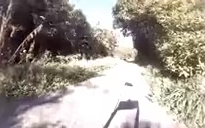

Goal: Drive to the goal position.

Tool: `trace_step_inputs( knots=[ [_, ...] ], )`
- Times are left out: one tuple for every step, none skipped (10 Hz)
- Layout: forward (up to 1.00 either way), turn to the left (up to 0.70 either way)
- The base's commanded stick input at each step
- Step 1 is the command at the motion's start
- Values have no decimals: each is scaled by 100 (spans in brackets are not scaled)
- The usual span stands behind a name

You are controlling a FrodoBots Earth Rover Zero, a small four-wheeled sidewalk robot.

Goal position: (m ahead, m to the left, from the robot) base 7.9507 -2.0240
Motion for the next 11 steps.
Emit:
trace_step_inputs(
  knots=[
    [100,-1],
    [100,-5],
    [100,-16],
    [100,-26],
    [100,-34],
    [100,-39],
    [100,-39],
    [100,-39],
    [100,-39],
    [100,-38],
    [100,-34]
  ],
)
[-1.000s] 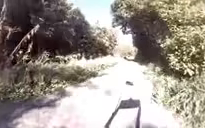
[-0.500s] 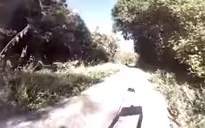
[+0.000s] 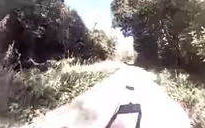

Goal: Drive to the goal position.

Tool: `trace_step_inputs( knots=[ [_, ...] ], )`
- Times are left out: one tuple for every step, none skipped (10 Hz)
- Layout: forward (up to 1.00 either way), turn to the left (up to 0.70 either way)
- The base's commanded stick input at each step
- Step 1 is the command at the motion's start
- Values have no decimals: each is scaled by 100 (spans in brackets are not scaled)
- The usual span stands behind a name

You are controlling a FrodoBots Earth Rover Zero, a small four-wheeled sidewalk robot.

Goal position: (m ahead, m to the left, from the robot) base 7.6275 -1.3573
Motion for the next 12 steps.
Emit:
trace_step_inputs(
  knots=[
    [100,-20],
    [100,-11],
    [100,-1],
    [100,1],
    [100,1],
    [100,1],
    [100,1],
    [100,1],
    [100,1],
    [100,1],
    [100,1],
    [100,1]
  ],
)
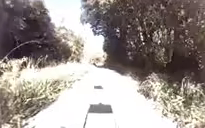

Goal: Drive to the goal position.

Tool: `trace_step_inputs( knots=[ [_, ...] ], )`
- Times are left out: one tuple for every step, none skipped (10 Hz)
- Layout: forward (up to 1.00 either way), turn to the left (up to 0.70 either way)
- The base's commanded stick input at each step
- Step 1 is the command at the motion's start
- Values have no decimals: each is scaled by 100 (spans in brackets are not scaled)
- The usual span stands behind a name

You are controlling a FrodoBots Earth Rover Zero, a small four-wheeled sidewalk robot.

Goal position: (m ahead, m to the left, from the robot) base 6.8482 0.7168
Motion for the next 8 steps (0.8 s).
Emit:
trace_step_inputs(
  knots=[
    [100,1],
    [100,1],
    [100,1],
    [100,1],
    [100,1],
    [100,1],
    [100,-2],
    [100,-11]
  ],
)
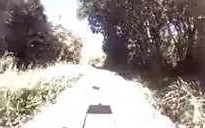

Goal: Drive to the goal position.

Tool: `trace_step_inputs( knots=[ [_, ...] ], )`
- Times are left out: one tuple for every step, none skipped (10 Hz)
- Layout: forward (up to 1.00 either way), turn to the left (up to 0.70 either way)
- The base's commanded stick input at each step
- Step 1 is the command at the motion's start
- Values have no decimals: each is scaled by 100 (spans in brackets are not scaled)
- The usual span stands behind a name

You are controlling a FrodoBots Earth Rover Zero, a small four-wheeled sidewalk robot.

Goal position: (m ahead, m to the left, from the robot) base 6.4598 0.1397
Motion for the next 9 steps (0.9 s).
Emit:
trace_step_inputs(
  knots=[
    [100,-21],
    [100,-15],
    [100,-2],
    [100,1],
    [100,1],
    [100,1],
    [100,1],
    [100,1],
    [100,1]
  ],
)
